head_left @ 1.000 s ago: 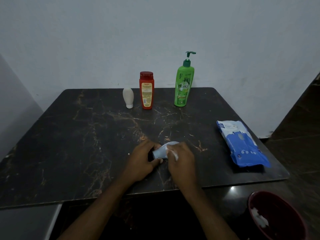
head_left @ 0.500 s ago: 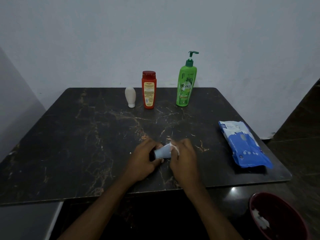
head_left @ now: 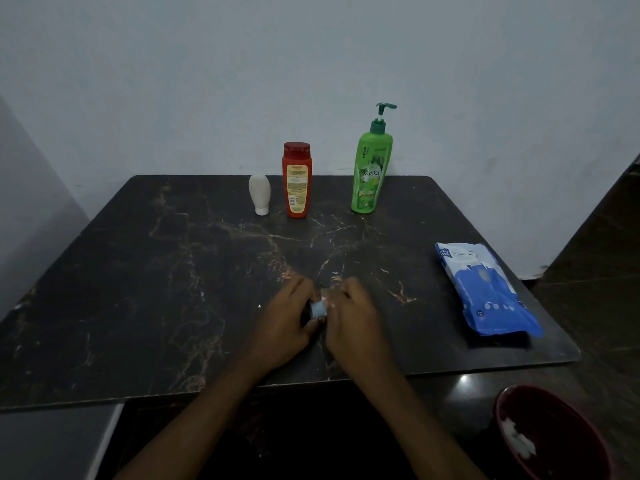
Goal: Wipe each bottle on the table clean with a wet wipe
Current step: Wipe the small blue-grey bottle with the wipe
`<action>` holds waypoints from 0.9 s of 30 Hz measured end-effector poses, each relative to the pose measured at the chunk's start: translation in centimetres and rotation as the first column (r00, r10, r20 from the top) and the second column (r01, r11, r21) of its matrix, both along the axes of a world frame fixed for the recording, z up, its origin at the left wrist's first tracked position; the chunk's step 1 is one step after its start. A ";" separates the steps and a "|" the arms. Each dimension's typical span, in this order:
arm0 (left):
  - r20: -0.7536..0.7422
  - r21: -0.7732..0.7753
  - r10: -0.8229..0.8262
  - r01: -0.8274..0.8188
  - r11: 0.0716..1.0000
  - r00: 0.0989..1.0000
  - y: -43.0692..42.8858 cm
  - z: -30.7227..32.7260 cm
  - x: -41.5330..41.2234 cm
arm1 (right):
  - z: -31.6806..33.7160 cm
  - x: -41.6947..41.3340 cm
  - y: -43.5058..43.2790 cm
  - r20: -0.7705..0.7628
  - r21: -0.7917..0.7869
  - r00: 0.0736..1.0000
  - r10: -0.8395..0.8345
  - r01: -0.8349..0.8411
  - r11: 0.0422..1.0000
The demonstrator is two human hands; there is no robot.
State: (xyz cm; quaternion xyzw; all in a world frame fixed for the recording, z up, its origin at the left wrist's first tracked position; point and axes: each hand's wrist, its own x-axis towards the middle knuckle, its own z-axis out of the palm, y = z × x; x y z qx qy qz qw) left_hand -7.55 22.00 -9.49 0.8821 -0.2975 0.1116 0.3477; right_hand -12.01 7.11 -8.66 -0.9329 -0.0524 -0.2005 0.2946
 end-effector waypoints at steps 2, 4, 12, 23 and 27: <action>0.021 0.006 -0.008 0.008 1.000 1.000 -0.1 0.1 -0.2 | -0.5 -0.4 0.0 0.045 -0.052 0.999 0.023 -0.020 0.998; 0.069 0.024 -0.010 0.008 1.000 0.998 -0.2 0.3 -0.5 | -0.4 -0.2 -0.6 0.066 -0.059 0.998 -0.007 0.011 0.998; 0.274 0.168 -0.074 0.029 0.985 0.959 -0.7 0.3 -0.9 | -0.2 0.6 -4.7 -0.107 0.276 0.951 -0.291 0.309 0.910; 0.290 0.171 -0.062 0.012 0.985 0.955 -0.8 0.2 -1.0 | 0.5 0.0 -1.5 0.042 0.045 0.998 -0.038 0.036 0.998; 0.267 0.139 -0.037 -0.001 0.990 0.963 -0.6 0.1 -0.8 | 0.8 1.8 -4.6 -0.102 0.206 0.985 -0.139 0.158 0.966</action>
